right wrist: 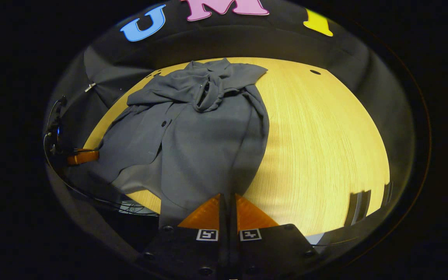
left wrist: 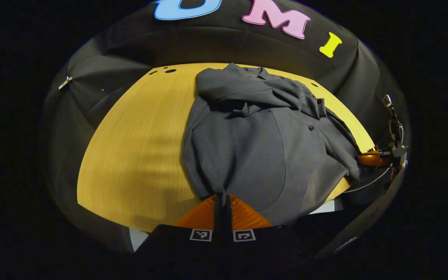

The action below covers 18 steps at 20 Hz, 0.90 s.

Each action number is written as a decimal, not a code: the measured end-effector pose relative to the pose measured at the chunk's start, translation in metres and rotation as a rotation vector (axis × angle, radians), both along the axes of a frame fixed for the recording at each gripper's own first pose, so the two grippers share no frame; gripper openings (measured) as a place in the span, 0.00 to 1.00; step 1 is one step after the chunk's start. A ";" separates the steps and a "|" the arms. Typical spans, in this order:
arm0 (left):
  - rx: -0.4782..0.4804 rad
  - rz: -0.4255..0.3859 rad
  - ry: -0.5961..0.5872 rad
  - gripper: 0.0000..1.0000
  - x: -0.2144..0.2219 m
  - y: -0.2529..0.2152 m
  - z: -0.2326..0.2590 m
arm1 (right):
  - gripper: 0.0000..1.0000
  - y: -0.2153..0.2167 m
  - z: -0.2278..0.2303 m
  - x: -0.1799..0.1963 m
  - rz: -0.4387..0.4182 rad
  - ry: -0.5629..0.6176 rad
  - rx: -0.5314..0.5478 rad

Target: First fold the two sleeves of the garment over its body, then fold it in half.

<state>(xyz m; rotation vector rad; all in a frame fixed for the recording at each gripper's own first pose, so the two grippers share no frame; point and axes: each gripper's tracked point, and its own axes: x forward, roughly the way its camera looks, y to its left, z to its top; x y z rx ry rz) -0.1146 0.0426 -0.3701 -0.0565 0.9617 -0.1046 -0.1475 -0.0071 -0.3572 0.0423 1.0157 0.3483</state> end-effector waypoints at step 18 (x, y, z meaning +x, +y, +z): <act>-0.112 0.064 -0.353 0.06 0.117 -0.008 0.185 | 0.05 0.010 0.164 0.153 -0.136 -0.328 0.197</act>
